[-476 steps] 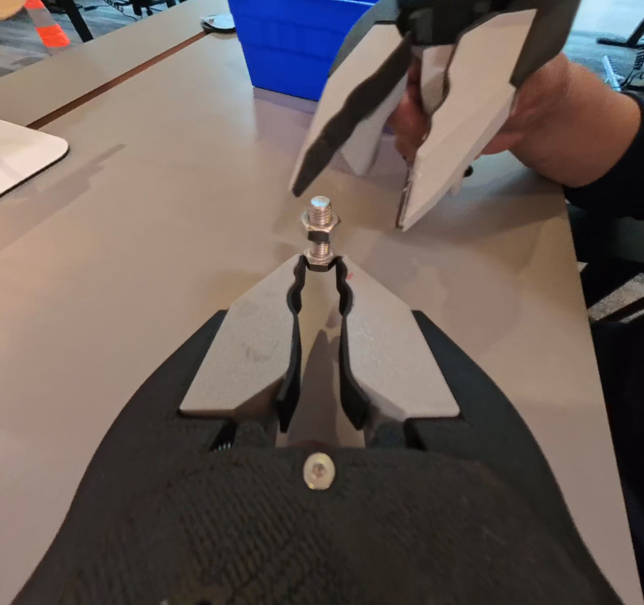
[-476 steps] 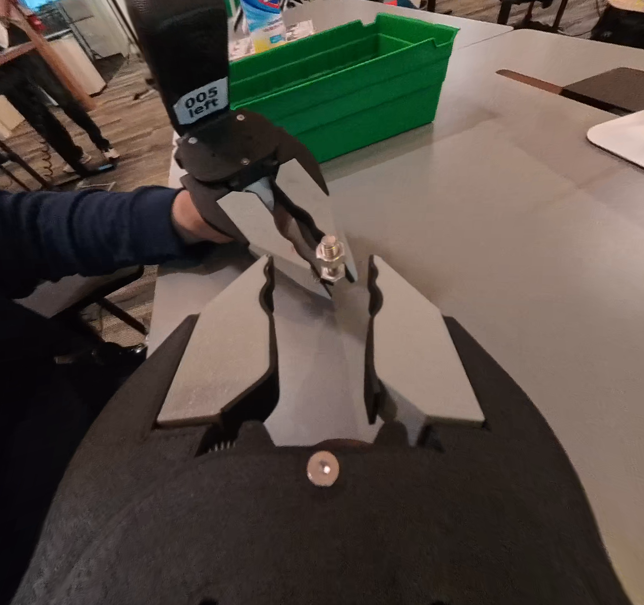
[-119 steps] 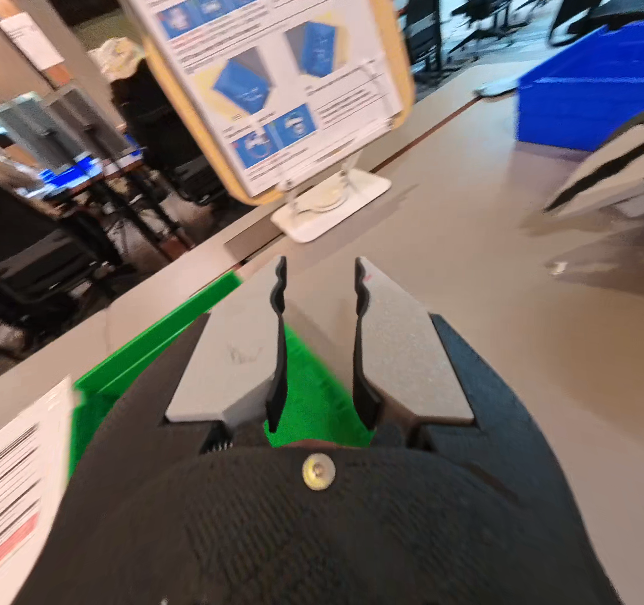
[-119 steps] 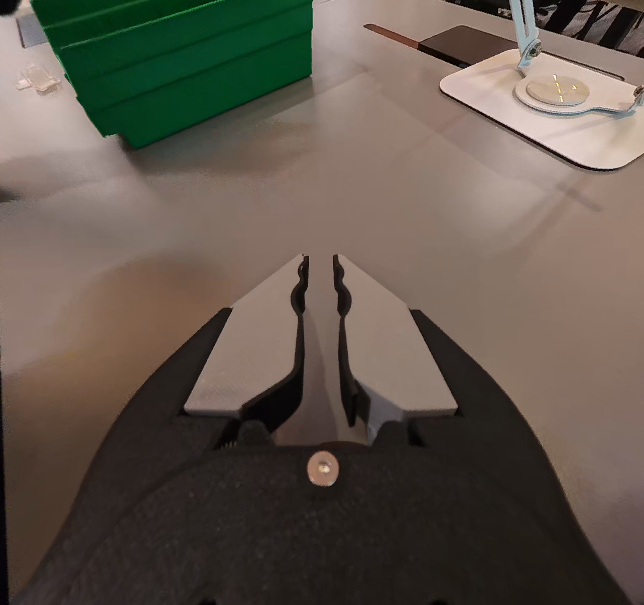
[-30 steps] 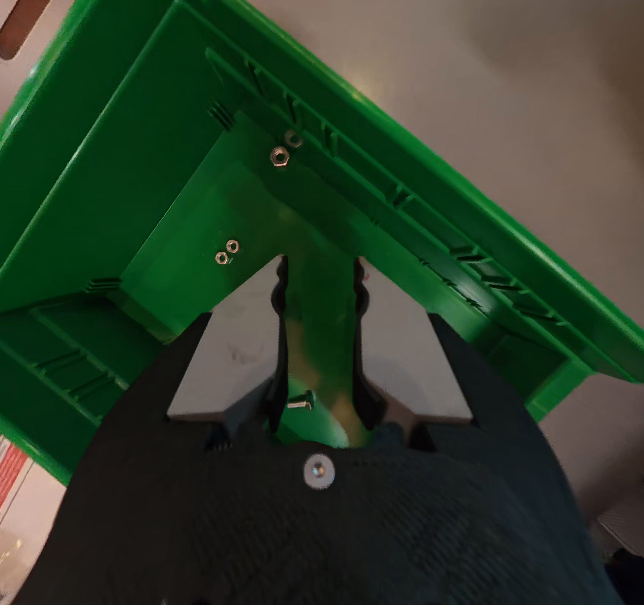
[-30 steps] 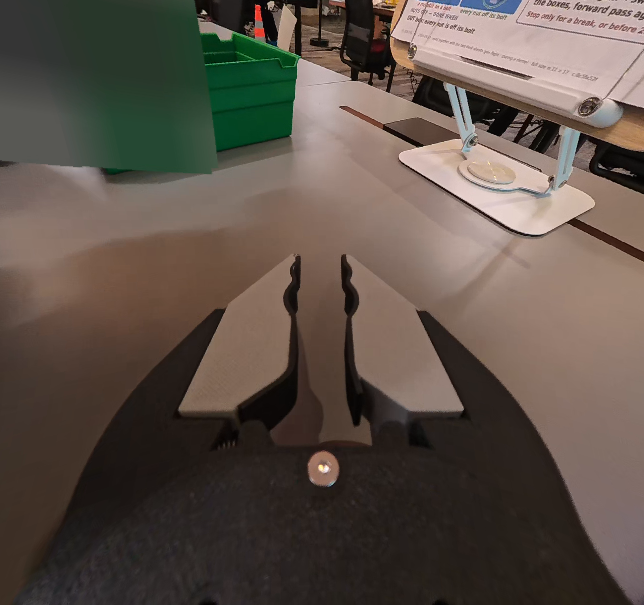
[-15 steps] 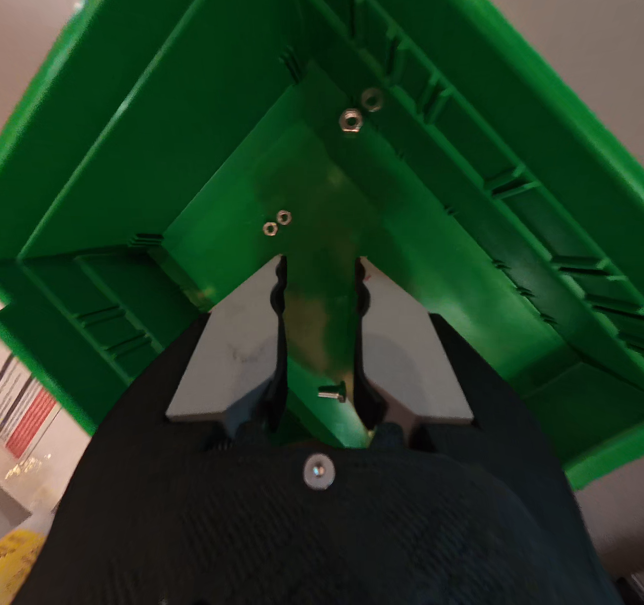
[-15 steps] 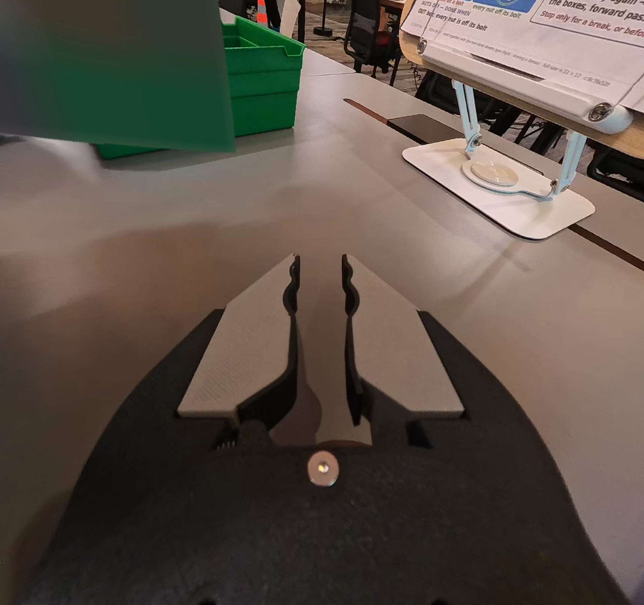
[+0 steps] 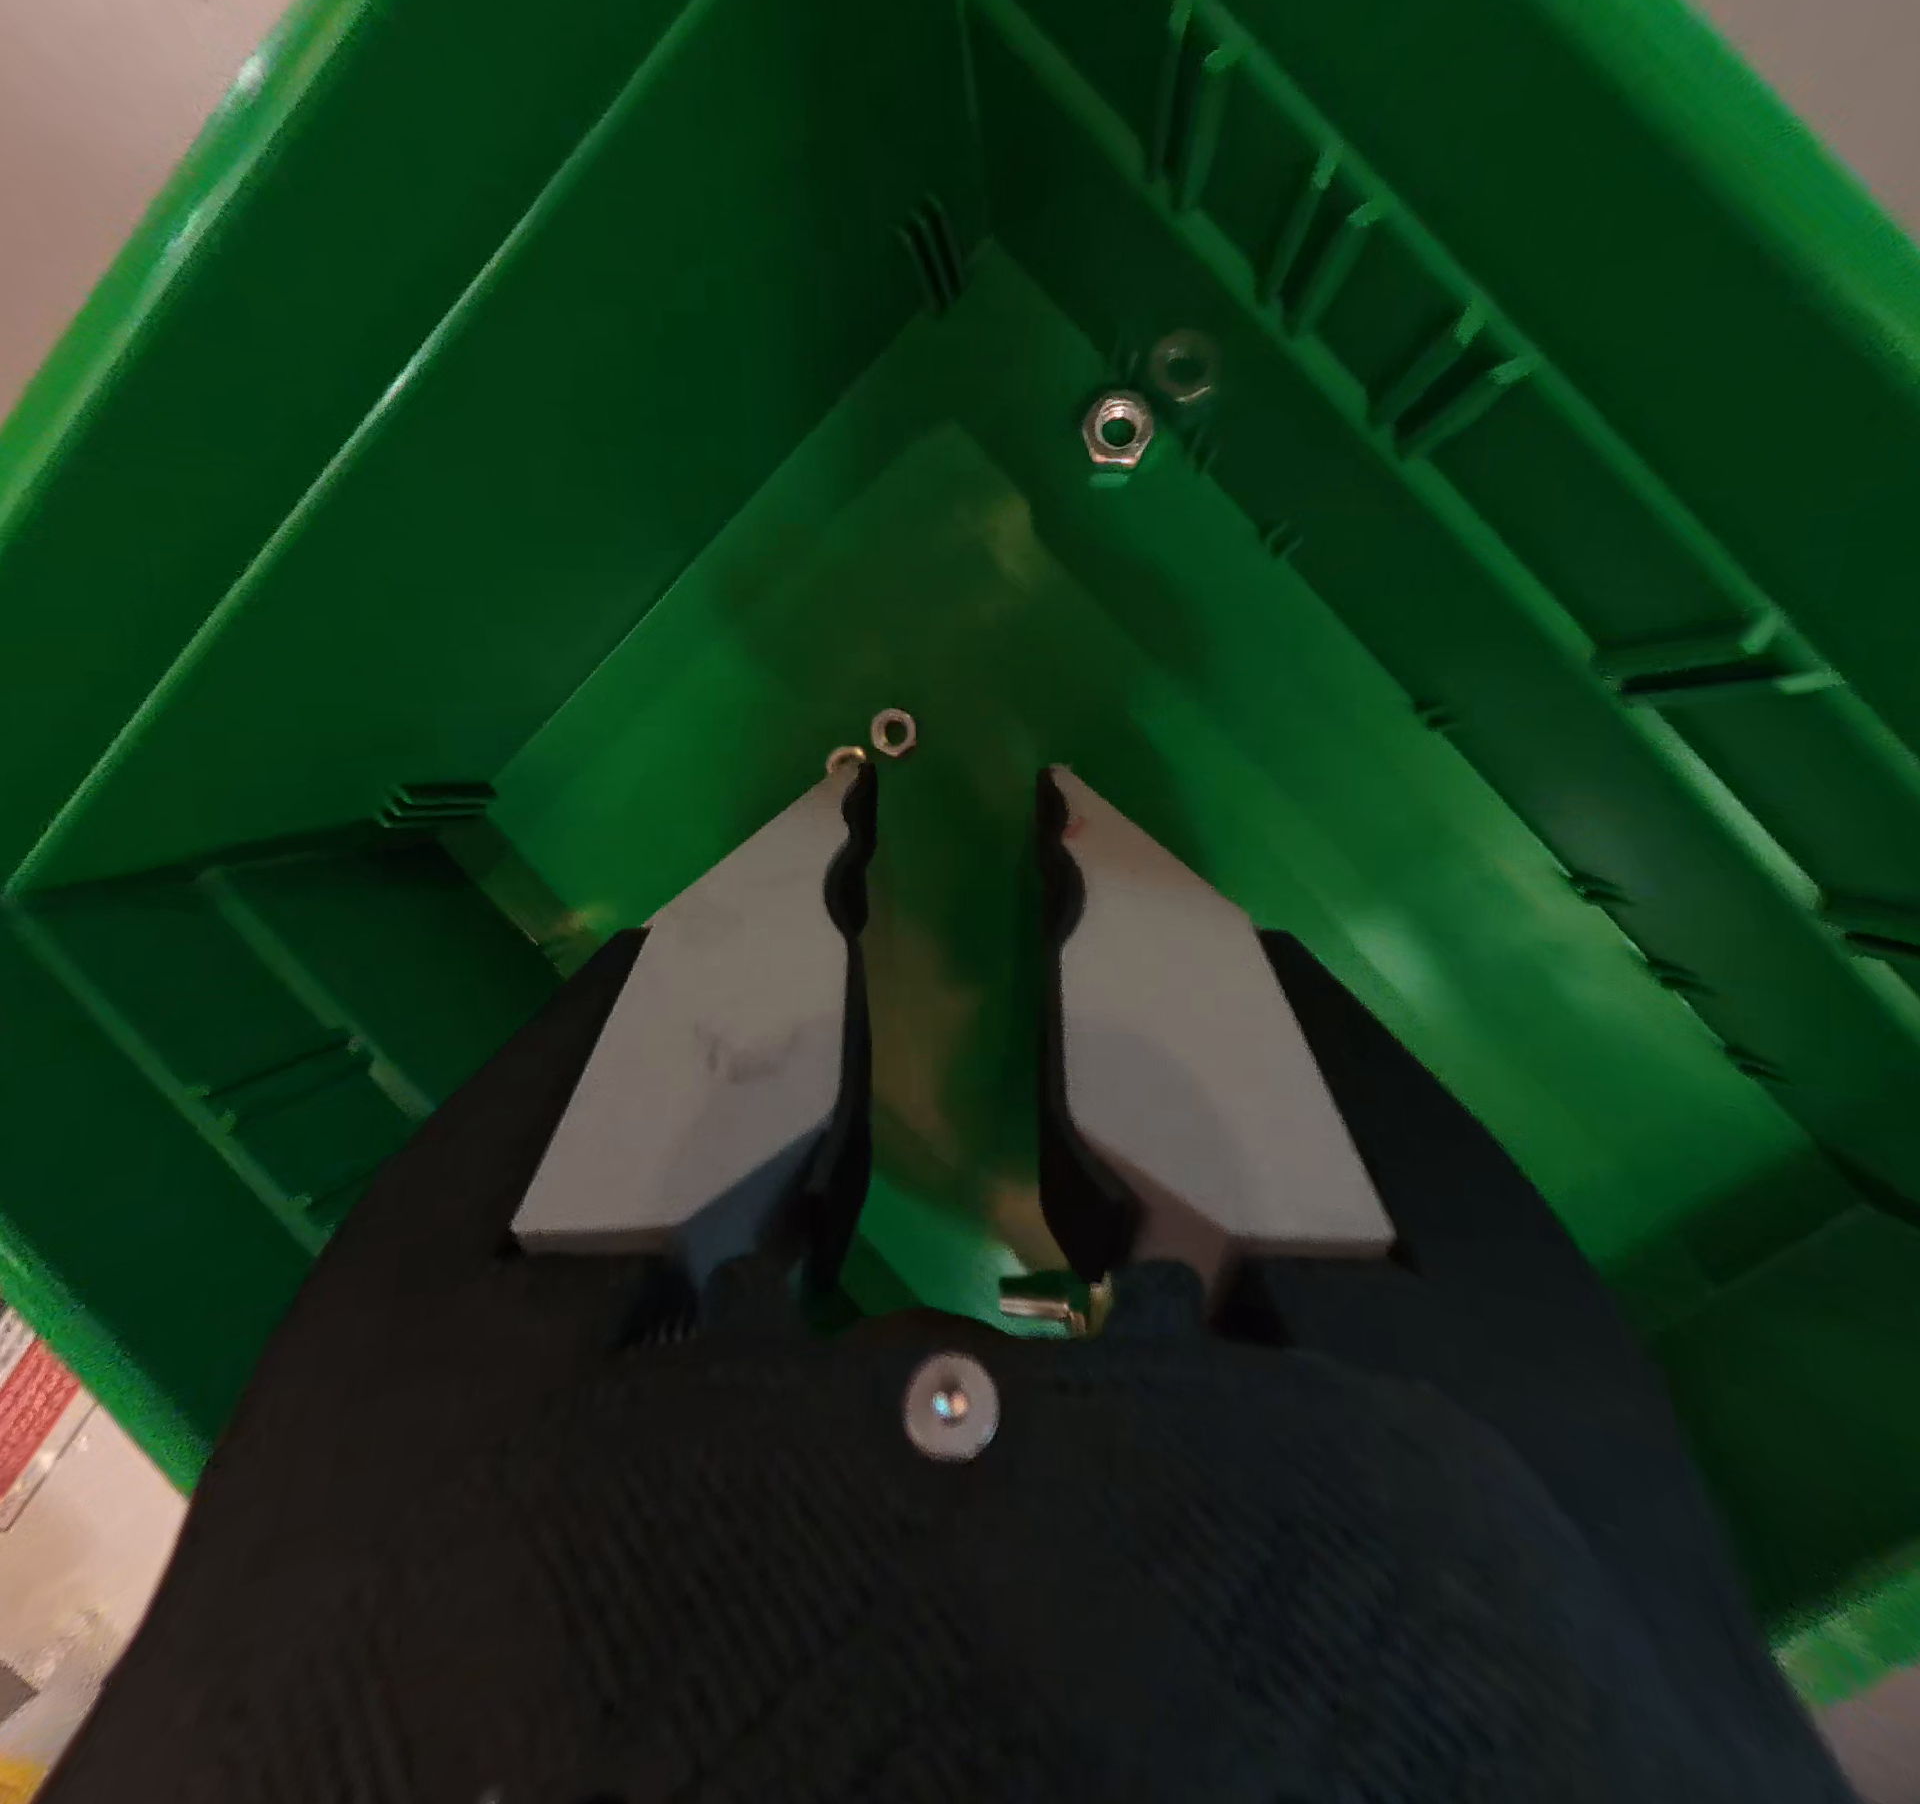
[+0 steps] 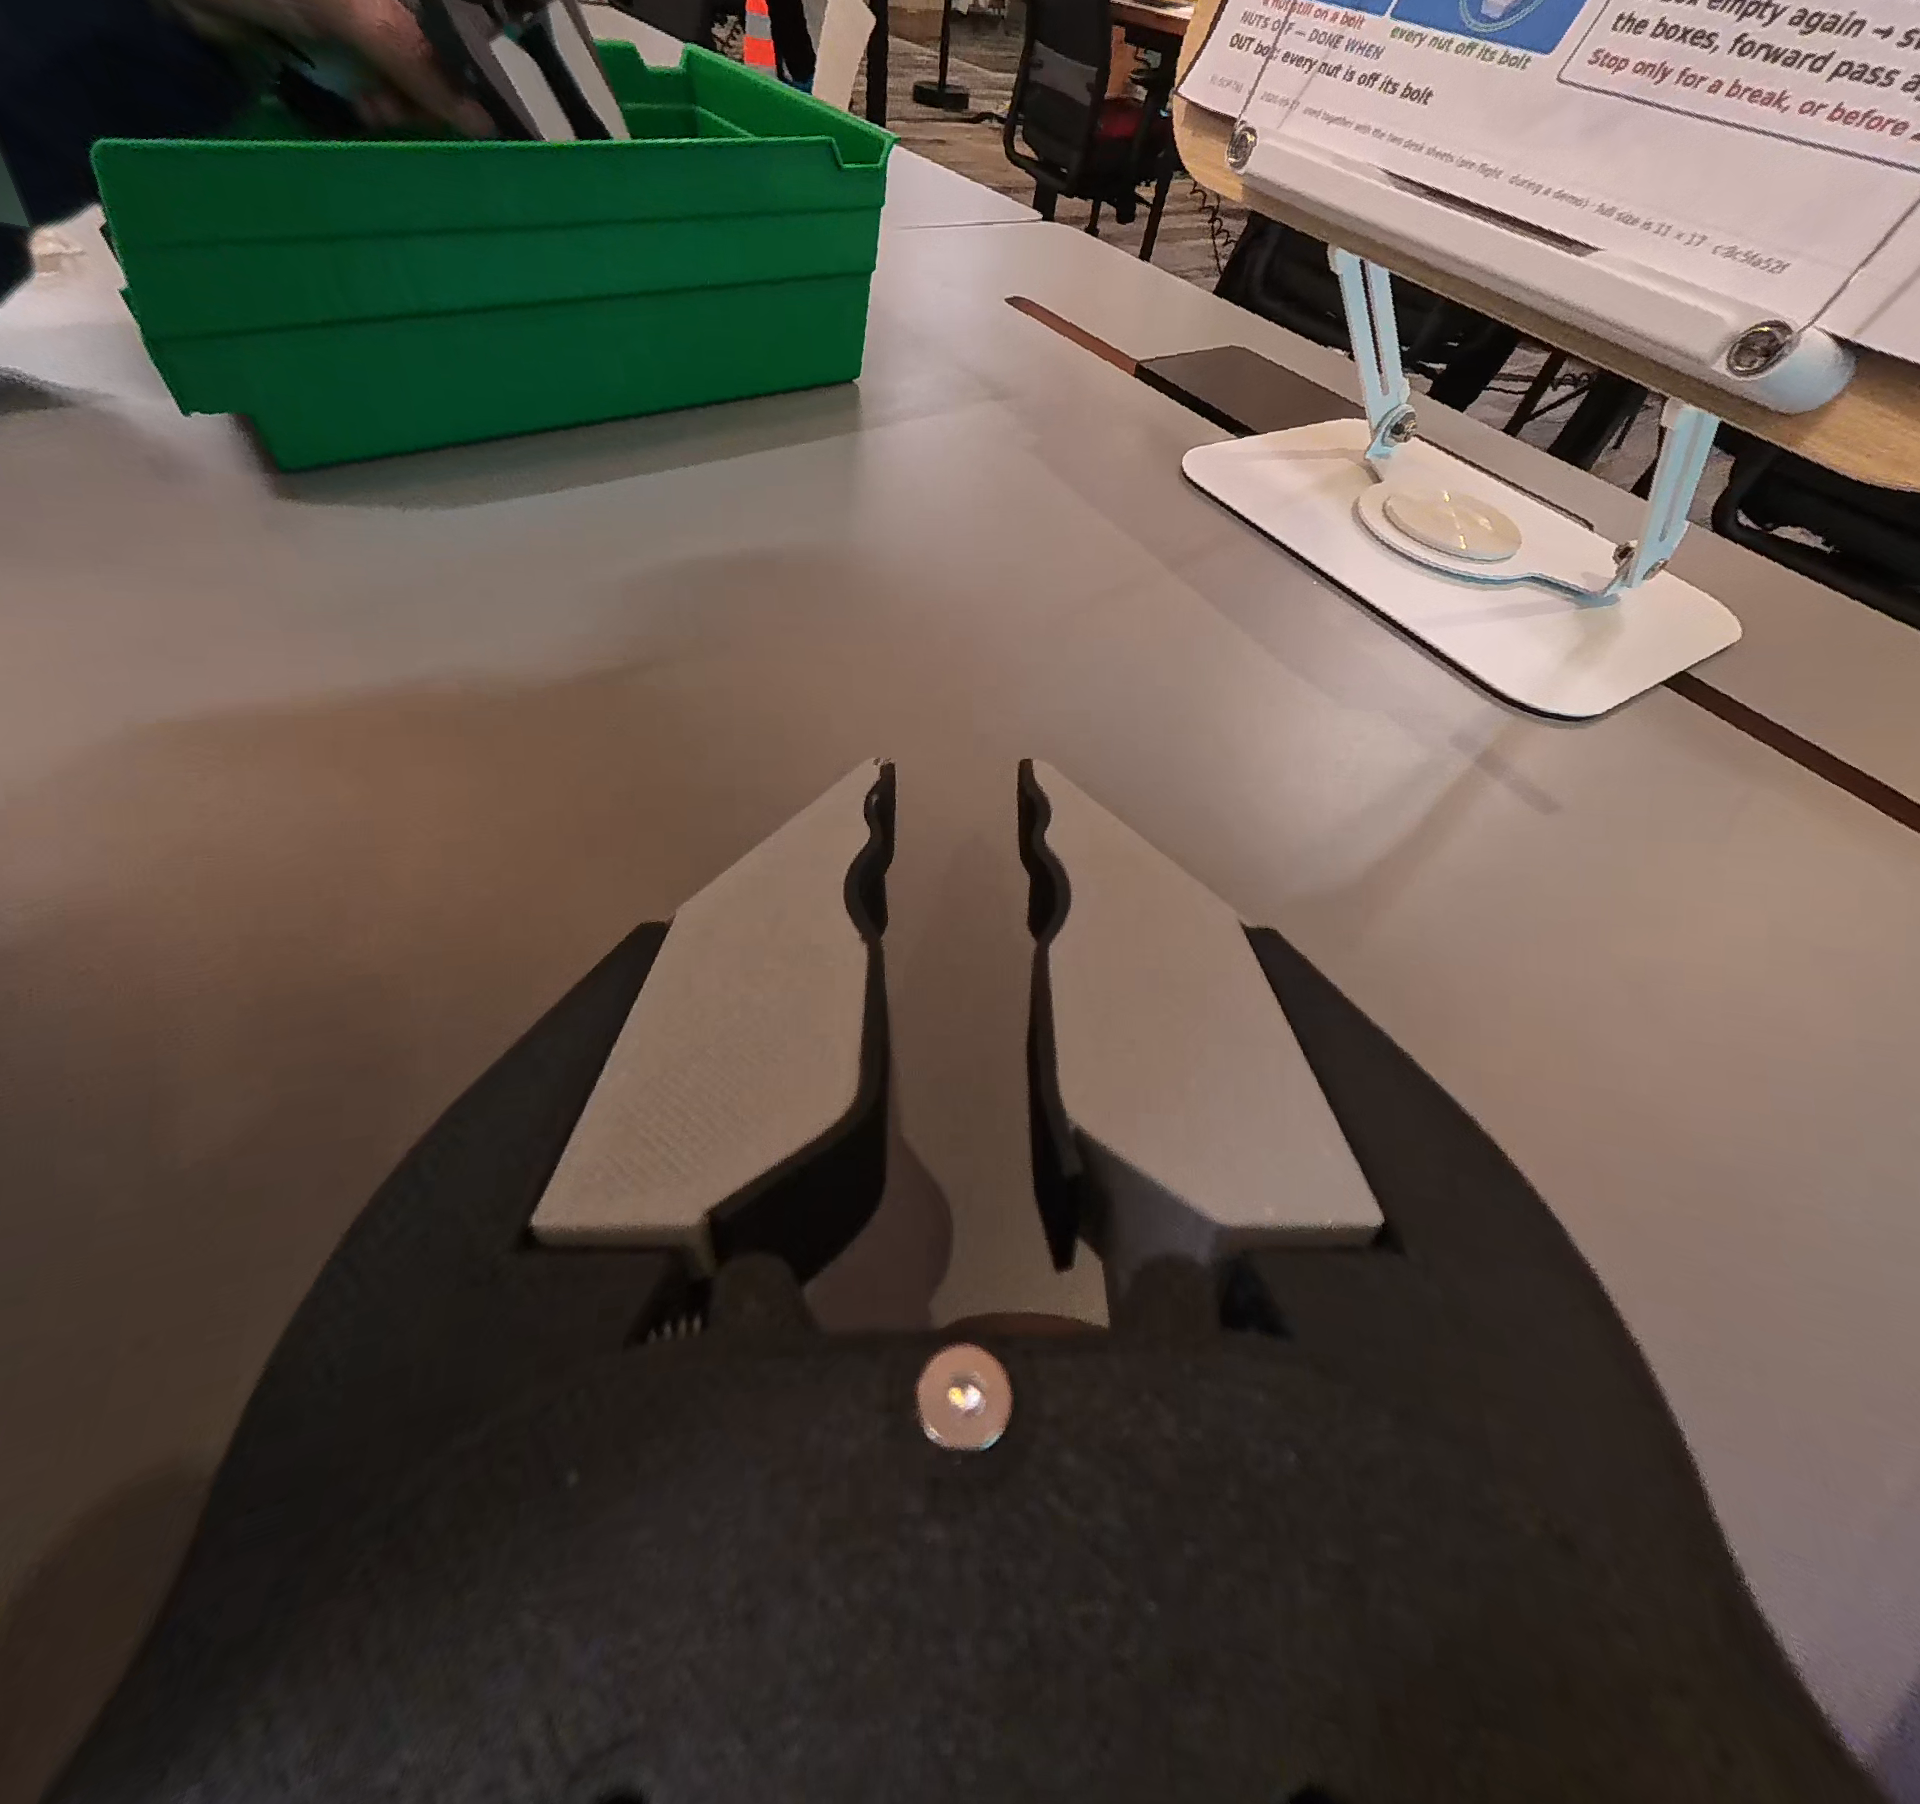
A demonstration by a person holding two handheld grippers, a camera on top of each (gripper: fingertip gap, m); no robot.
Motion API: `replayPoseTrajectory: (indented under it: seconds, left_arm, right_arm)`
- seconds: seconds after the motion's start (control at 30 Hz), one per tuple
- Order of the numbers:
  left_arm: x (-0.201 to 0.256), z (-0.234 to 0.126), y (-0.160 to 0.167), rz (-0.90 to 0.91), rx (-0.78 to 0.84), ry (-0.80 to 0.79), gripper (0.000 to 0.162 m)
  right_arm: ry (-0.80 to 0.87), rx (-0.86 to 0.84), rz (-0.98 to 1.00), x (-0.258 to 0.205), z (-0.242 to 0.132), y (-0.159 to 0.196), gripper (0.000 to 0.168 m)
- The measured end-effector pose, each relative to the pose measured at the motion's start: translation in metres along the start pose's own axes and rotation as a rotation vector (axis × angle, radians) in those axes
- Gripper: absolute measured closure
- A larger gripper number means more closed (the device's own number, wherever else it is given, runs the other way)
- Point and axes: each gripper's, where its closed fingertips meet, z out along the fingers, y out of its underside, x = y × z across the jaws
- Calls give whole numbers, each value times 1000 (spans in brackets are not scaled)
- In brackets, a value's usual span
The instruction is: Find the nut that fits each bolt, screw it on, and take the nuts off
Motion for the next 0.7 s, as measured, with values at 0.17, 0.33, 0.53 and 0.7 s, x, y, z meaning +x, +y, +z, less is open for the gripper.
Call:
replayPoseTrajectory:
  seconds: [0.17, 0.33, 0.53, 0.7]
  left_arm:
    - [-6, 15, 1, -45, -40, 36, 135]
    - [-8, 21, 1, -70, -37, 49, 140]
    - [-5, 25, -1, -90, -41, 84, 148]
    - [-8, 25, -1, -113, -25, 82, 153]
  right_arm:
    - [3, 1, -8, -2, -1, 0, 148]
    - [-4, -5, -49, -11, -1, -2, 148]
    - [-8, 9, -76, -17, -3, -7, 148]
    - [-1, 41, -61, -14, -8, -14, 149]
